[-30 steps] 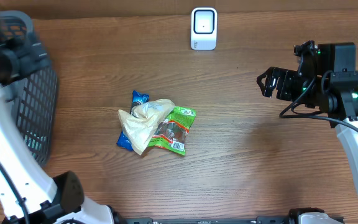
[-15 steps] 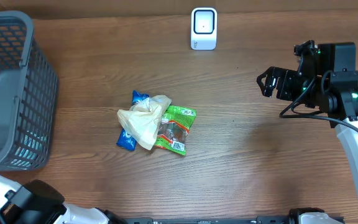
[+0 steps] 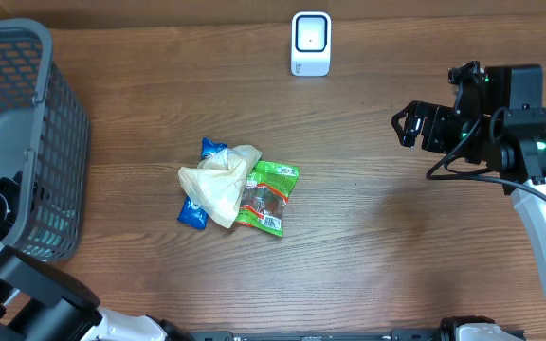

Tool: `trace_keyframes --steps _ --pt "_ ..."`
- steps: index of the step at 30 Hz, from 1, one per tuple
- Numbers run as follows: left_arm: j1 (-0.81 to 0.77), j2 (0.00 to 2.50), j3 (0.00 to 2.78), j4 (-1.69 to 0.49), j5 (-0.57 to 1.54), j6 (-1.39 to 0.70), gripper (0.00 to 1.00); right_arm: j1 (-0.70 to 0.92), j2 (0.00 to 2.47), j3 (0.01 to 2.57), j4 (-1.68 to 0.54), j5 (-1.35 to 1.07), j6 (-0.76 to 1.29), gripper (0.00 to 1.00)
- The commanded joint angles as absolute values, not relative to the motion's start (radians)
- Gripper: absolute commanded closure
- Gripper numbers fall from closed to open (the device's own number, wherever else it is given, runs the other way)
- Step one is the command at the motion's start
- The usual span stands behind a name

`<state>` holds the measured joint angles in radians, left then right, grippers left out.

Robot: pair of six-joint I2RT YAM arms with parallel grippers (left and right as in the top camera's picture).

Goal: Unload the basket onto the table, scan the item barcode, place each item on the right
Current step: 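Grasp the mint-green flushable wipes pack in the basket with the left gripper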

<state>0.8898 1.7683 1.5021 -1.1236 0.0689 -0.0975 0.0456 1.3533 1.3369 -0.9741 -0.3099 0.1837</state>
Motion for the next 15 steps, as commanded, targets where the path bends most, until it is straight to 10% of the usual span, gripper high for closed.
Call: trace_keyframes --steps 1,10,15 --pt "0.892 1.761 1.359 -0.987 0.067 -0.101 0.02 0.04 1.353 1.346 -0.978 -0.308 0.186 0.0" --pt "0.89 1.761 1.228 -0.851 0.036 -0.089 0.06 0.04 1.353 1.346 -0.977 -0.308 0.186 0.0" --pt "0.889 1.761 1.158 -0.797 0.033 -0.089 0.25 0.04 1.353 1.346 -0.977 -0.308 0.186 0.0"
